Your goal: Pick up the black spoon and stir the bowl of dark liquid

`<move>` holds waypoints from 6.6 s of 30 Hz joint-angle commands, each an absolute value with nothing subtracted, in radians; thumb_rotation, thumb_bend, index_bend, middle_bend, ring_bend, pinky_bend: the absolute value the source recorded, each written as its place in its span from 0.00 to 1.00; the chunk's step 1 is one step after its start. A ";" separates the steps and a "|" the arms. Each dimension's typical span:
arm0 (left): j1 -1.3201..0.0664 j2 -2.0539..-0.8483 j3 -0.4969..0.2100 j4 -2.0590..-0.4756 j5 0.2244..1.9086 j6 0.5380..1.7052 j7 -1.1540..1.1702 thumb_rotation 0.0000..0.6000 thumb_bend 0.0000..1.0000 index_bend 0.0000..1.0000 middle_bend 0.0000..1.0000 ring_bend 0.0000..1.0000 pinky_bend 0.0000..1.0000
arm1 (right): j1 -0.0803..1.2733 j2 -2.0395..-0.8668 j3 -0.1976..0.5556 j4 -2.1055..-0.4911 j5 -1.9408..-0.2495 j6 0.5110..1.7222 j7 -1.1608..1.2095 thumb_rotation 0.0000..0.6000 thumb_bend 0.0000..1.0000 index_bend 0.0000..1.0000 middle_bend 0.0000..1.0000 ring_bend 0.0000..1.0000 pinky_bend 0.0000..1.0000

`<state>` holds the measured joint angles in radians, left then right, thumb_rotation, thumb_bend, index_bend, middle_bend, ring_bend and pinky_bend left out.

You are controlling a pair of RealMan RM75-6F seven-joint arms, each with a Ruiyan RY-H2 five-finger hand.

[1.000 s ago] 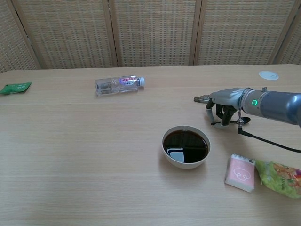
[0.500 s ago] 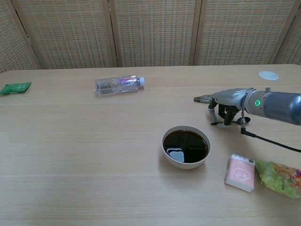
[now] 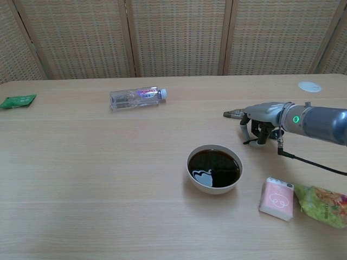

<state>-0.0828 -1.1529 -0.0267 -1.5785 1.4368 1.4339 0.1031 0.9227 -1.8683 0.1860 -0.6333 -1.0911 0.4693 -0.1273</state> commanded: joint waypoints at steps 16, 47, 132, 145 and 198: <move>-0.084 -1.155 -0.026 -1.577 1.444 1.435 0.101 1.00 0.32 0.00 0.00 0.00 0.00 | 0.901 -1.814 0.195 -0.700 -1.151 0.486 -0.023 1.00 0.64 0.64 0.94 0.96 1.00; -0.089 -1.155 -0.026 -1.576 1.455 1.437 0.096 1.00 0.32 0.00 0.00 0.00 0.00 | 0.853 -1.442 0.296 -1.273 -1.194 0.401 0.416 1.00 0.64 0.65 0.94 0.96 1.00; -0.047 -1.151 -0.006 -1.538 1.479 1.467 0.034 1.00 0.32 0.00 0.00 0.00 0.00 | 0.778 -1.550 0.344 -1.370 -1.201 0.326 0.696 1.00 0.68 0.66 0.94 0.96 1.00; -0.040 -1.151 -0.004 -1.531 1.479 1.471 0.025 1.00 0.32 0.00 0.00 0.00 0.00 | 0.781 -1.563 0.331 -1.397 -1.206 0.345 0.697 1.00 0.68 0.66 0.94 0.96 1.00; -0.032 -1.156 -0.002 -1.517 1.472 1.468 0.012 1.00 0.32 0.00 0.00 0.00 0.00 | 0.840 -1.594 0.314 -1.309 -1.136 0.350 0.618 1.00 0.69 0.66 0.95 0.96 1.00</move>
<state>-0.0322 -1.1557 -0.0024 -1.5174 1.4724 1.4684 0.0121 0.8348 -1.5909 0.3112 -1.3176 -1.1432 0.3499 0.6228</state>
